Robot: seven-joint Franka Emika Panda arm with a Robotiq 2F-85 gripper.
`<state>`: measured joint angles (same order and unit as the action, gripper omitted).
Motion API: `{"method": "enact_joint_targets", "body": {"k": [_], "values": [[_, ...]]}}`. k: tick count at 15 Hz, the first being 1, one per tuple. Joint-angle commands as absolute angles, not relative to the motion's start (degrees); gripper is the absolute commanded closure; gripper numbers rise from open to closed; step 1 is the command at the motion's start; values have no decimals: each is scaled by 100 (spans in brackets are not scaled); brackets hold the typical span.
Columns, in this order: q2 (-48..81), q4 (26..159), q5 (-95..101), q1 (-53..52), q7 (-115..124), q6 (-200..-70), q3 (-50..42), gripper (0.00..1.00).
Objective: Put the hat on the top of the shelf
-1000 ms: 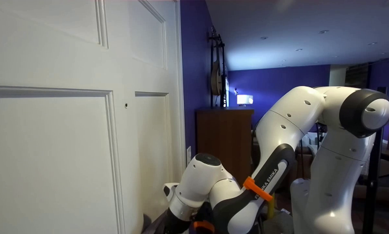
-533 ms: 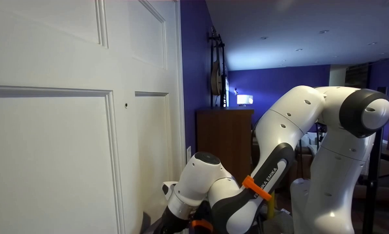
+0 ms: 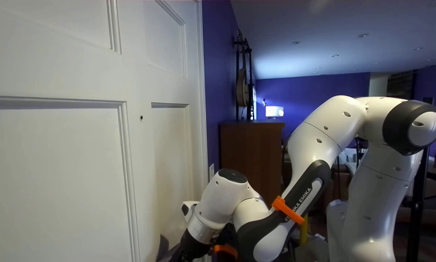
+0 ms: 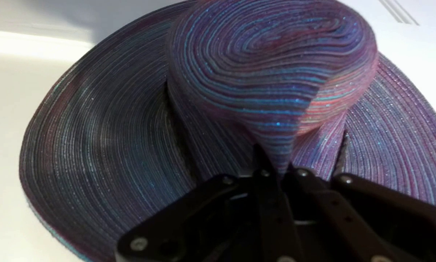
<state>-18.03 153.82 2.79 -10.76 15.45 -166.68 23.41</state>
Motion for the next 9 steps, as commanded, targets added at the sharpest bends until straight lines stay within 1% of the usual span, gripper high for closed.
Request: {"method": "enact_joint_targets", "body": {"k": [1, 4, 9], "values": [[-2051, 15283, 467, -841, 1778, -16541, 2538, 99], [-2222, 15257, 446, -757, 1816, -16394, 2638, 99], [-2497, 15111, 371, -897, 1902, -15847, 2537, 99]]}}
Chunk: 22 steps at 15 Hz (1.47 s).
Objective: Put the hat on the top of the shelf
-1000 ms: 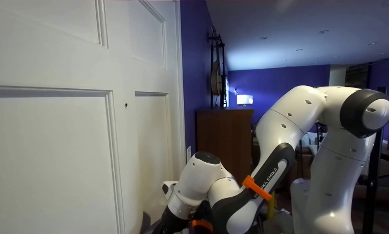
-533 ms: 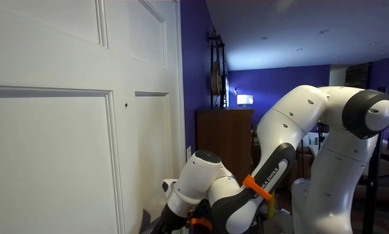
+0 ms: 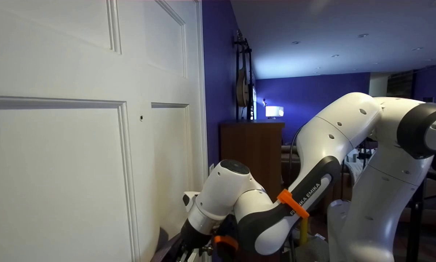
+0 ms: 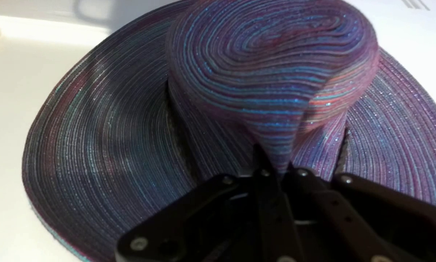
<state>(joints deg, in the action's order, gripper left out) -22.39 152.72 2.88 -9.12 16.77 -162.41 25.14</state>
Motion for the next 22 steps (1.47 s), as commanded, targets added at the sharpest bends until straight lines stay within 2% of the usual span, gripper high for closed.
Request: {"method": "enact_joint_targets", "body": {"k": [1, 13, 22], "values": [[-2539, 15058, 322, -946, 1901, -15681, 2503, 99], [-2681, 14643, -173, -1566, 1780, -14378, 2167, 99], [-3285, 14439, -317, -1633, 2168, -13129, 2181, 99]]}}
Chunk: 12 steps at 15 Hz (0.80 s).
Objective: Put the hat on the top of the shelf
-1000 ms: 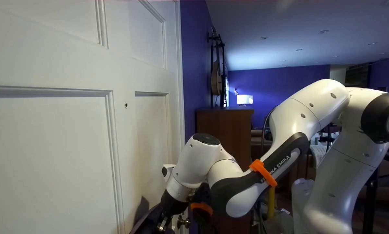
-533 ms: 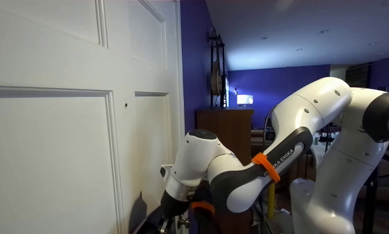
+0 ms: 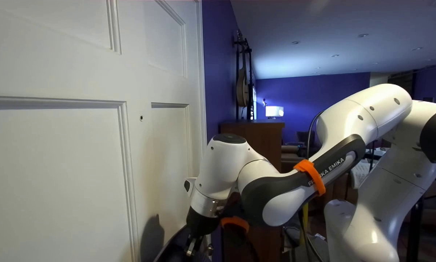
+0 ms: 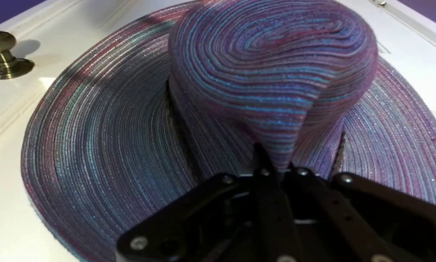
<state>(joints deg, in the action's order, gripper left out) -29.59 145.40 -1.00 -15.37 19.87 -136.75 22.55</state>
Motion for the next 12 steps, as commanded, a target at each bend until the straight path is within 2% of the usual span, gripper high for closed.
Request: {"method": "enact_joint_targets", "body": {"k": [1, 6, 12], "values": [[-3338, 14417, -454, -1695, 2149, -12991, 2120, 99], [-3762, 14324, -908, -1755, 2187, -12235, 1987, 99], [-4763, 14243, -528, -1243, 2425, -10683, 1816, 99]]}}
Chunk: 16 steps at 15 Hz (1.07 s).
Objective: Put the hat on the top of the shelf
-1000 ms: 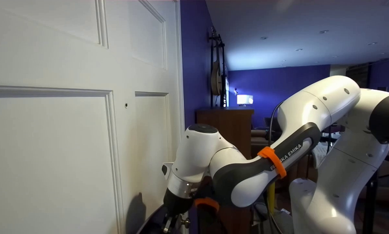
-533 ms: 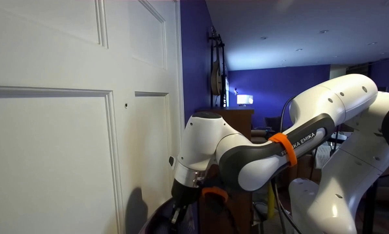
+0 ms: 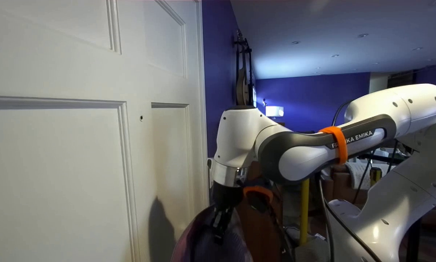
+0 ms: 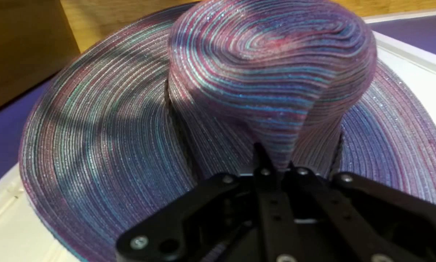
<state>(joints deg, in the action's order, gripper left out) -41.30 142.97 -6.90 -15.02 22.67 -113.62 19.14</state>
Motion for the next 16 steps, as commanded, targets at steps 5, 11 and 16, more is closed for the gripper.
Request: {"method": "enact_joint_targets", "body": {"k": [5, 11, 16], "values": [[-5018, 14159, -299, -848, 2263, -10518, 1762, 96], [-5241, 14168, -220, -746, 2186, -10463, 1729, 99], [-5470, 13725, 87, -172, 2334, -10490, 1349, 99]]}}
